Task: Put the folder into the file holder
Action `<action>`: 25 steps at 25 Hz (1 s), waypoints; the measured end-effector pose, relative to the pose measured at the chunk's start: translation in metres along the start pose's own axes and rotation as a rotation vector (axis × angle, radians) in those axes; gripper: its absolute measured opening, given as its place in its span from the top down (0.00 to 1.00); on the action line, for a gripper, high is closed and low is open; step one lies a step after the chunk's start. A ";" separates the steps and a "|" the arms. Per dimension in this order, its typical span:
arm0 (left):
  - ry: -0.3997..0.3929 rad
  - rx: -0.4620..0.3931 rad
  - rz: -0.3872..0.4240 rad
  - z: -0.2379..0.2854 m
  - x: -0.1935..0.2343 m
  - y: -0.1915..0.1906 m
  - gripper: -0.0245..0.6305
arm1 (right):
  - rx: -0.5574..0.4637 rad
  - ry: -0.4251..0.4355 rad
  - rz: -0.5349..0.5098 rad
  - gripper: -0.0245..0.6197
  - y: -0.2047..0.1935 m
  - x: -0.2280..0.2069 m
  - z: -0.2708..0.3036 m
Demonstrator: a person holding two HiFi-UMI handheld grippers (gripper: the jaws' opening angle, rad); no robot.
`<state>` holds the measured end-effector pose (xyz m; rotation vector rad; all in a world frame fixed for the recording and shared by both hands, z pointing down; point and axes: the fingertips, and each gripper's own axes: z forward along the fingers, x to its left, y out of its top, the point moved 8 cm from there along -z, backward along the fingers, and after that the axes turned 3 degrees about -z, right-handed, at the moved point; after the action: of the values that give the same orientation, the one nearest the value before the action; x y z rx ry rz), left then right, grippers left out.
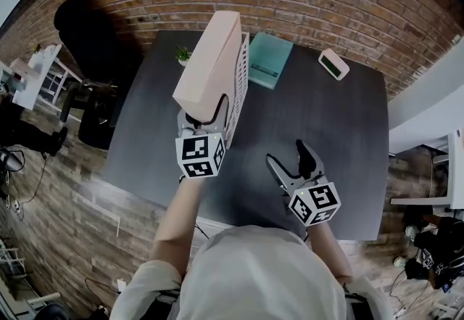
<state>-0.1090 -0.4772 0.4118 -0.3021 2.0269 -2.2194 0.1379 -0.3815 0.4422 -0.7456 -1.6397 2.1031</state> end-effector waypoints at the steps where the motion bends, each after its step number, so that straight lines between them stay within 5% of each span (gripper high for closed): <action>1: 0.001 0.009 0.000 0.001 0.001 -0.006 0.55 | 0.002 -0.001 0.001 0.37 -0.001 -0.001 0.000; 17: -0.018 0.069 0.021 0.011 0.001 -0.053 0.53 | 0.003 -0.011 0.005 0.37 -0.001 0.002 -0.004; 25: -0.073 0.128 -0.013 0.002 0.002 -0.053 0.40 | -0.004 -0.023 -0.003 0.37 -0.002 0.027 -0.021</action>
<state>-0.1084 -0.4748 0.4650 -0.3786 1.8422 -2.2971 0.1295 -0.3490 0.4356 -0.7221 -1.6561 2.1142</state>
